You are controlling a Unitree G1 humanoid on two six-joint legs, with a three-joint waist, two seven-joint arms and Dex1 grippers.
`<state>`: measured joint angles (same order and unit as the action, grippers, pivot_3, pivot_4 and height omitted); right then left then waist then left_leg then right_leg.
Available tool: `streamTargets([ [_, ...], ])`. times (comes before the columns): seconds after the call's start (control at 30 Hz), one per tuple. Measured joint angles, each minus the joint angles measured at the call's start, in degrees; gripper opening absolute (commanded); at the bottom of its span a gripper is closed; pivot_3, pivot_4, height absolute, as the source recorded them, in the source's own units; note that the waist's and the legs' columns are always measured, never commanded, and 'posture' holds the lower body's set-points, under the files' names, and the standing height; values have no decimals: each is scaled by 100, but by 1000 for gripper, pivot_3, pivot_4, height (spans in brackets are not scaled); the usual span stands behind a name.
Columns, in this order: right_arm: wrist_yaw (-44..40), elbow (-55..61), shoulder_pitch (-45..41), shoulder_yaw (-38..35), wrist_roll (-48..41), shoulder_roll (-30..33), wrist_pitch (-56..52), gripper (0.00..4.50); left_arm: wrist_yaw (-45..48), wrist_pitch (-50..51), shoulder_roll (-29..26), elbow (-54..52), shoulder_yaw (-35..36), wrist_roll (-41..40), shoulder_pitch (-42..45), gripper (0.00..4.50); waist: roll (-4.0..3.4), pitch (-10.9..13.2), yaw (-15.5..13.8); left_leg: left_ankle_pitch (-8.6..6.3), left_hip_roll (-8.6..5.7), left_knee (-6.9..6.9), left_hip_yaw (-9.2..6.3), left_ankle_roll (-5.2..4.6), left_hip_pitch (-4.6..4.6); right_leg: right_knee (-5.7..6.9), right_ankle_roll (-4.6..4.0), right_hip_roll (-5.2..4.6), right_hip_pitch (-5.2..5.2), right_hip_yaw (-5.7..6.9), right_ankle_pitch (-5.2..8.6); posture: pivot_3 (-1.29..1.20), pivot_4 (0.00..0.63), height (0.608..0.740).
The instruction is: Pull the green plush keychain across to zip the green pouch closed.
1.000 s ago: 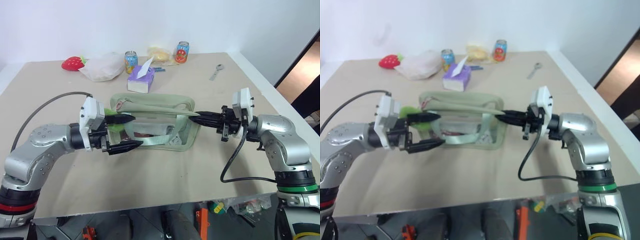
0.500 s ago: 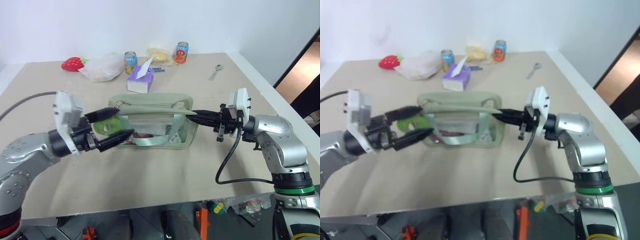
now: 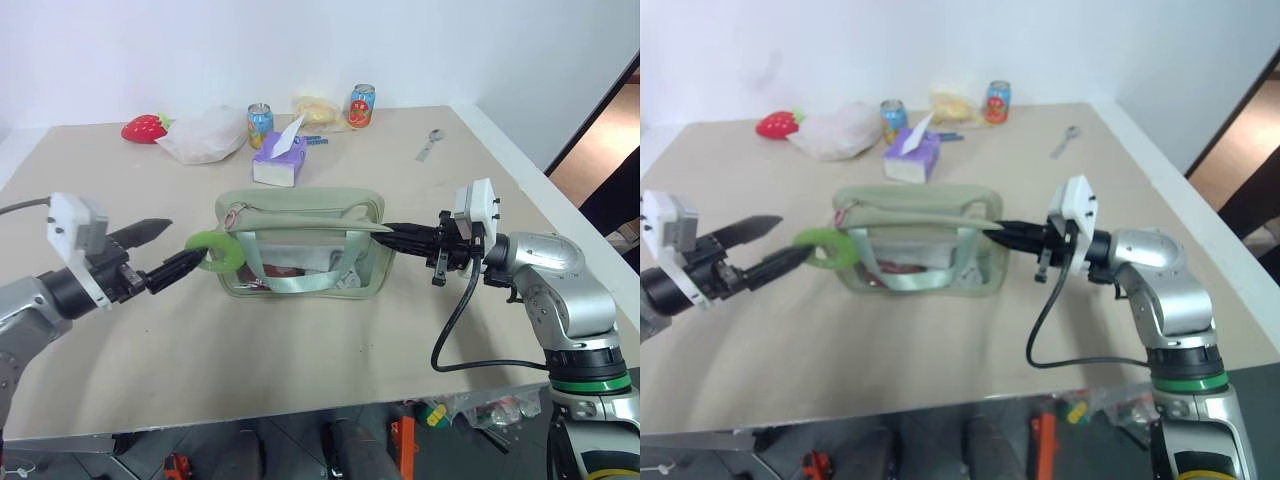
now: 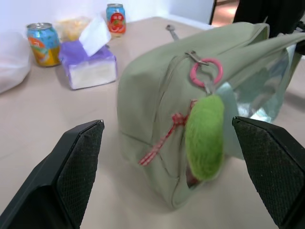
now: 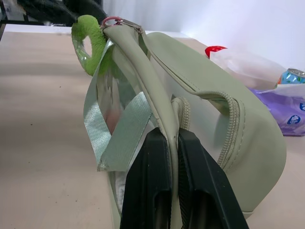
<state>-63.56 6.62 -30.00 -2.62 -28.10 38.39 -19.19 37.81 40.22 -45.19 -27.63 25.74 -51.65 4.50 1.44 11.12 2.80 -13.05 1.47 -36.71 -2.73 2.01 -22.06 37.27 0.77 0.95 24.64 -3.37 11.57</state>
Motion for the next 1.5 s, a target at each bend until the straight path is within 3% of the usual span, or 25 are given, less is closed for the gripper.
streamTargets([
  [0.1, 2, 0, -2, 0, 17, 5, -21, 21, 99, -16, 80, 52, -224, 20, 42, 4500, 0, 0, 1, 0, 0, 1, 6, 0, -1, 0, 4, 0, 4, -5, -2, 0, 150, 740],
  [0.13, 3, 1, -4, 0, 21, 6, -22, 0, 146, -30, 108, 68, -313, 34, 55, 3951, 0, 0, 0, 0, 0, 1, 8, 0, -1, 0, 11, 0, 5, -6, -6, 0, 150, 740],
  [0.53, 19, 1, 0, 0, 93, 68, 10, 0, 267, -107, 180, 242, -363, -48, 362, 33, 1, 0, -4, 0, 3, 0, 14, 0, -22, 0, 29, 4, 27, -14, -22, 0, 150, 740],
  [0.73, 2, 0, 1, 0, 132, 80, 39, 0, 194, 217, 10, 243, -73, -542, 539, 9, 2, 0, -4, 0, 3, 0, 15, 0, -23, 0, 31, 4, 28, -16, -22, 0, 150, 740],
  [0.83, -7, -8, 1, 0, 140, 101, 41, 0, 169, 356, -101, 298, -129, -744, 1043, 9, 4, 1, -5, 0, 2, -6, 16, 0, -23, 0, 37, 5, 27, -17, -27, 0, 150, 740],
  [1.0, -6, -15, -4, 27, 151, 103, 61, 0, 302, 365, -112, 434, -672, -661, 1916, 9, 5, 0, -5, 1, 0, -9, 19, 2, -23, 0, 39, 6, 26, -22, -31, 0, 150, 740],
  [1.3, 21, -11, -10, 41, 188, 109, 65, 0, 648, 228, 199, 1119, -2022, 329, 3025, 9, 5, 0, -1, 1, 0, -8, 20, 2, -25, 0, 42, 9, 28, -30, -33, 0, 150, 740],
  [1.33, 23, -10, -10, 41, 192, 110, 65, 0, 707, 224, 185, 1168, -2117, 442, 3066, 728, 5, 0, -1, 1, 0, -8, 21, 2, -25, 0, 42, 8, 28, -31, -33, 0, 150, 740],
  [1.4, 25, -8, -10, 41, 194, 109, 65, 0, 791, 226, 186, 1313, -2202, 581, 3109, 1255, 5, 0, -1, 1, 0, -8, 21, 2, -25, 0, 42, 8, 29, -31, -33, 0, 150, 740],
  [1.5, 35, -4, -3, 37, 193, 110, 65, 0, 846, 257, 224, 1491, -2203, 664, 3220, 2387, 5, 0, -5, 1, 0, -9, 21, 2, -25, 0, 44, 8, 28, -31, -34, 0, 150, 740],
])
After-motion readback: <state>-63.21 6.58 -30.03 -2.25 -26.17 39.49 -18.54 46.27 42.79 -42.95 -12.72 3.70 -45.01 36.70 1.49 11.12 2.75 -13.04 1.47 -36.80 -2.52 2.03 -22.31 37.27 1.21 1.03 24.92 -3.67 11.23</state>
